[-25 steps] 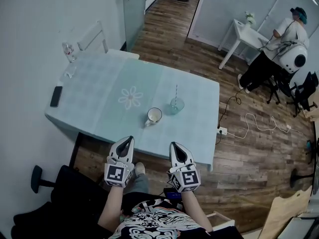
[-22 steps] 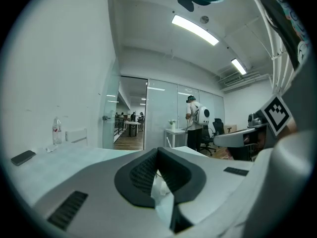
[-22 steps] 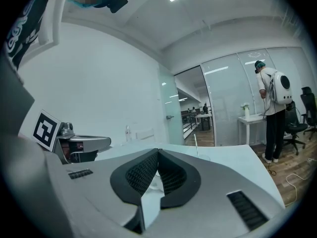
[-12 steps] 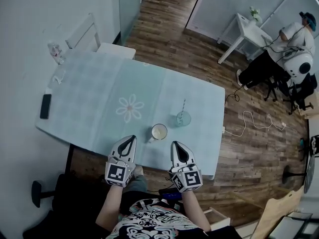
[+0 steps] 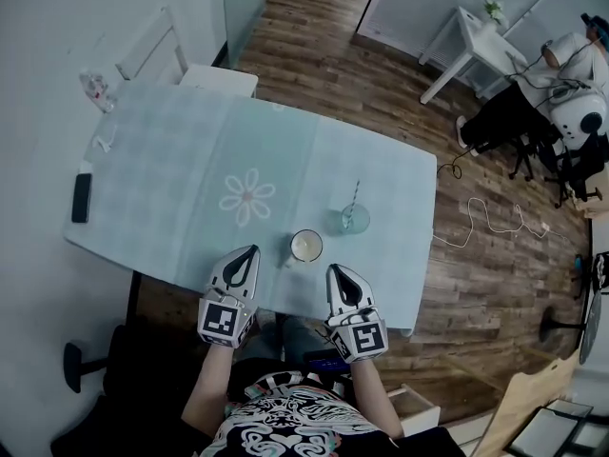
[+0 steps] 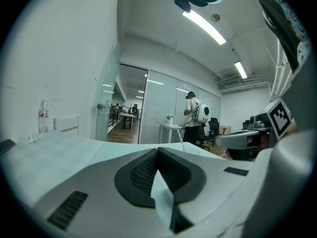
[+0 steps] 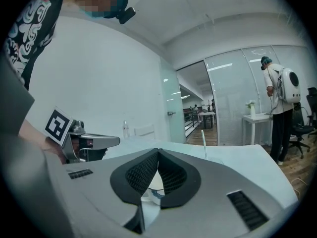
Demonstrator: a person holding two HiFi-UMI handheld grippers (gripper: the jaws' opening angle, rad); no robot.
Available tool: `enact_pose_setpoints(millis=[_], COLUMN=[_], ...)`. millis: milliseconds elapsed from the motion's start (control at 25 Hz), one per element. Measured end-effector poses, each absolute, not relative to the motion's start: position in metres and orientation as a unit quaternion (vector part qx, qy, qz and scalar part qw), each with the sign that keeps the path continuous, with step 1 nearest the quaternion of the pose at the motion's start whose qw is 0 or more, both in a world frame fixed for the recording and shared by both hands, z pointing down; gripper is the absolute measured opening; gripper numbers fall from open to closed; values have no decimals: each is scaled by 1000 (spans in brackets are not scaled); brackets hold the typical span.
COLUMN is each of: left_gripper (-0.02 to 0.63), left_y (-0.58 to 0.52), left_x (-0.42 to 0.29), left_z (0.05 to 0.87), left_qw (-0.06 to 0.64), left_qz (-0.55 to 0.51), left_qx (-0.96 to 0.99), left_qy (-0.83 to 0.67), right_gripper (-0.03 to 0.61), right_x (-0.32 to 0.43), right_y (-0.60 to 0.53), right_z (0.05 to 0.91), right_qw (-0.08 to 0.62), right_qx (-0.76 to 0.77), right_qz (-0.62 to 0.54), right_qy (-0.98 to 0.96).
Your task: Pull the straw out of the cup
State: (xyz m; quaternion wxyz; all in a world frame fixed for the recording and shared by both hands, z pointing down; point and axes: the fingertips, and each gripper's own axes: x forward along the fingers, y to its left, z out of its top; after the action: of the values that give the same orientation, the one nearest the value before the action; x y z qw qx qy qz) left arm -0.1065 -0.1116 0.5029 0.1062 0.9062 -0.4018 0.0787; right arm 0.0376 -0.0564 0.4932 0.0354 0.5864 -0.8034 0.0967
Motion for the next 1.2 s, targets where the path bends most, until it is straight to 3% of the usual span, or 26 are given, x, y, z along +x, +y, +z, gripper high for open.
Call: enact_pose_setpoints(millis=[1200], left_gripper=[2], left_y=[-90], left_x=[-76], left_z=[523], left_qw=[104], left_qz=[99], left_qx=[884], left_qy=[-444], right_gripper=[52], right_x=[2], right_y=[-57], right_z=[535], right_qw=[105], right_qx=[408], right_qz=[77], right_qy=[-903])
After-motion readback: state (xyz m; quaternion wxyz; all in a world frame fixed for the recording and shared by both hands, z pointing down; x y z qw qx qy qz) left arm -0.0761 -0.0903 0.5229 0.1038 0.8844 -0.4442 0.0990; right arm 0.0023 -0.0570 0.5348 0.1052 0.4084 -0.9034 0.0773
